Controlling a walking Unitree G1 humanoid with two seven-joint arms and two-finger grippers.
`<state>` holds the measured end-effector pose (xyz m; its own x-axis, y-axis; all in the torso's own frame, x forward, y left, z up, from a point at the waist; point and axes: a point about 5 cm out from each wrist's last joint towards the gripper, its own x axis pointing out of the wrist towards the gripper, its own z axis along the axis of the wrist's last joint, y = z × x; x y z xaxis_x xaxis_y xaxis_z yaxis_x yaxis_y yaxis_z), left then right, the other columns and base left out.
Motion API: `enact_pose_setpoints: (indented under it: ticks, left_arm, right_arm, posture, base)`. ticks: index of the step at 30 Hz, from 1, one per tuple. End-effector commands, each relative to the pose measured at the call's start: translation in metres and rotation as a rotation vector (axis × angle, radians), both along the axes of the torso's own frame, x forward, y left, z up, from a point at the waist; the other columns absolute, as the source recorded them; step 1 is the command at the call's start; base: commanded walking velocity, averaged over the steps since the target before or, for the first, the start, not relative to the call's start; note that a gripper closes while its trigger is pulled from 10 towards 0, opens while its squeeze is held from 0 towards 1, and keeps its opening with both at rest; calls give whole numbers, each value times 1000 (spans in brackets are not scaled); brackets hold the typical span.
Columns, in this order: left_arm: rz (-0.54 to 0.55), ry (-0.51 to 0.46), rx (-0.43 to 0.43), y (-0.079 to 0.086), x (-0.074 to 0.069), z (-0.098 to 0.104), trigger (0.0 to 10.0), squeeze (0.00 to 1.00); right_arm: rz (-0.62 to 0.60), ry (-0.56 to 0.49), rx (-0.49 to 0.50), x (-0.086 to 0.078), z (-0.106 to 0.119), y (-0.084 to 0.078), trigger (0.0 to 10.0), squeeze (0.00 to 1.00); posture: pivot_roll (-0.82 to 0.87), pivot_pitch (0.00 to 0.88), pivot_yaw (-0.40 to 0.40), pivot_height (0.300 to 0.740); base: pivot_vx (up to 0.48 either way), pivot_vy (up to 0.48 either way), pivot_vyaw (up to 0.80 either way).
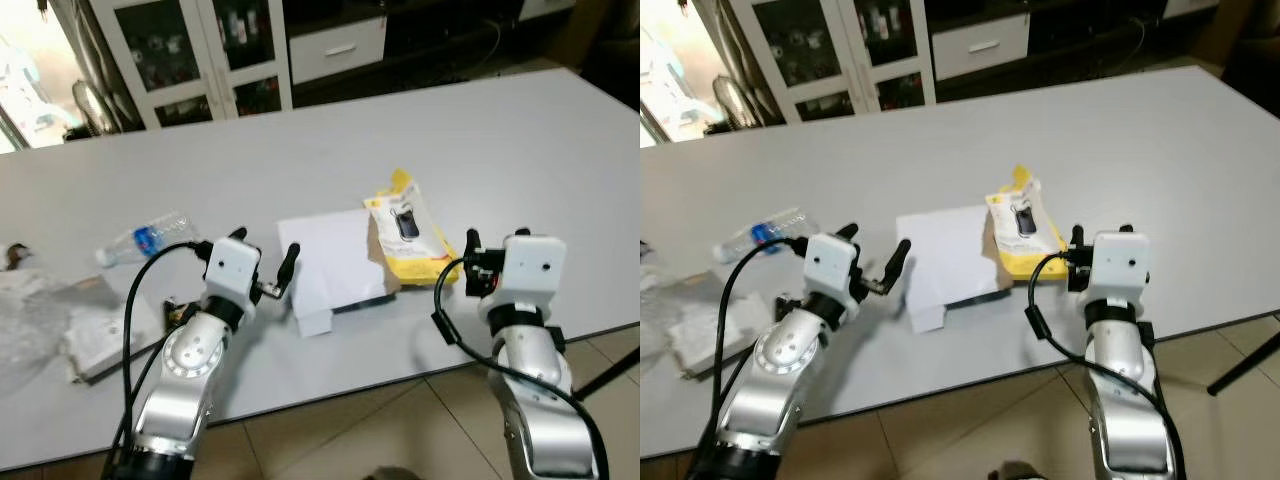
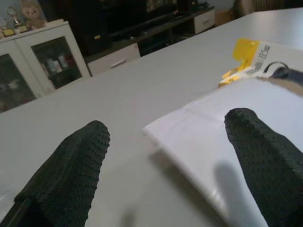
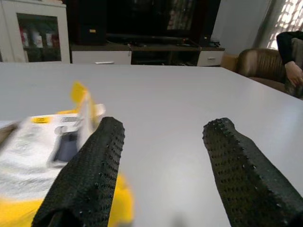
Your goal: Picking trash to rubbish bin
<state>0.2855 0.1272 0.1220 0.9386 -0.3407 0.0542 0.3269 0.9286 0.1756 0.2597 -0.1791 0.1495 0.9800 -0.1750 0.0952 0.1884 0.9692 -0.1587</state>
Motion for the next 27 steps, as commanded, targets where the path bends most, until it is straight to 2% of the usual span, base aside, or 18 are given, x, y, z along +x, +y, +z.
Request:
enact_pose_setpoints:
  ticks: [1, 4, 20, 27]
  left_arm:
    - [6, -13, 13, 2, 0, 4, 10000, 0]
    - [6, -4, 1, 1, 0, 3, 10000, 0]
    - [6, 9, 4, 1, -1, -1, 10000, 0]
    - [-3, 14, 16, 2, -1, -2, 10000, 0]
  right_arm:
    - [4, -17, 13, 0, 7, 0, 10000, 0]
    - [4, -16, 9, 0, 7, 0, 10000, 0]
    - [-37, 9, 69, 1, 4, -2, 10000, 0]
    - [-124, 68, 161, 4, 0, -13, 10000, 0]
  posture:
    - [-97, 89, 54, 740]
    - [-98, 90, 52, 740]
    - [-94, 91, 55, 740]
    - [-92, 91, 65, 740]
  base:
    - [424, 0, 0]
    - [315, 0, 0]
    - [0, 0, 0]
    - [0, 0, 0]
